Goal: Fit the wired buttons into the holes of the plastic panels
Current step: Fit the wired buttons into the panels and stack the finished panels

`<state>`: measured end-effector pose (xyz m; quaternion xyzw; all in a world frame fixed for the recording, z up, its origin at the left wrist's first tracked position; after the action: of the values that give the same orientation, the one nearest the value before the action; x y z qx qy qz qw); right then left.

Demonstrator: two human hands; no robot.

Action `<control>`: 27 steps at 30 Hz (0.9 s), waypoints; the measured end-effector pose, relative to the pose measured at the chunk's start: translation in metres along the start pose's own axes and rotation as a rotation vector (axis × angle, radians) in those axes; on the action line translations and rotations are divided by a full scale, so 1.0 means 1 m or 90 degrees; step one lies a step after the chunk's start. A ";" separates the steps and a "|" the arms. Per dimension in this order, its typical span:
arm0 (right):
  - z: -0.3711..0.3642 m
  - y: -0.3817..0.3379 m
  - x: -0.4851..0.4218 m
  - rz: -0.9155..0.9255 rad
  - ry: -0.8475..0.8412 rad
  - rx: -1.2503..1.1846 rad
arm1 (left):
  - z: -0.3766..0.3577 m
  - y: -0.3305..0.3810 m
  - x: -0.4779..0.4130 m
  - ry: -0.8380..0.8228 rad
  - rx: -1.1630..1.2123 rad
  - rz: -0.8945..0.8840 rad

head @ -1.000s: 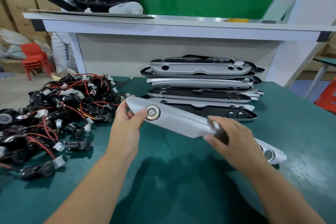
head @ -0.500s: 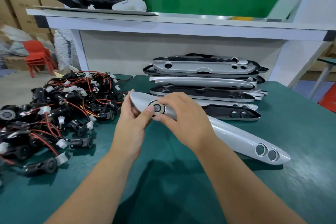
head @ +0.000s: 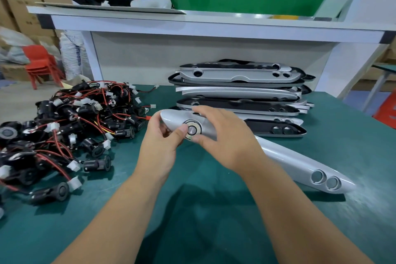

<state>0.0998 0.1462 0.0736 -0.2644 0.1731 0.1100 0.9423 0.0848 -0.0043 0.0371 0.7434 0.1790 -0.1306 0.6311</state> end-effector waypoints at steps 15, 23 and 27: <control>-0.012 0.018 0.001 -0.176 -0.060 0.121 | 0.003 -0.010 -0.001 -0.019 -0.192 0.100; -0.013 0.015 -0.001 -0.208 -0.048 0.093 | 0.002 -0.010 0.000 -0.002 -0.312 0.070; -0.011 0.015 -0.001 -0.229 -0.063 0.074 | -0.001 -0.008 0.002 0.015 -0.340 0.065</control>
<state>0.0911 0.1521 0.0583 -0.2302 0.0828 -0.0577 0.9679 0.0827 -0.0021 0.0290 0.5601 0.1765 -0.0380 0.8085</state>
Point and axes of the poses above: each hand's wrist, its own x-axis away from the middle knuckle, its own z-axis out of the back of the hand, y = z × x, the point moved 2 cm from there along -x, towards the middle knuckle, and after that the axes turned 9 degrees about -z, right-handed, at the moved point
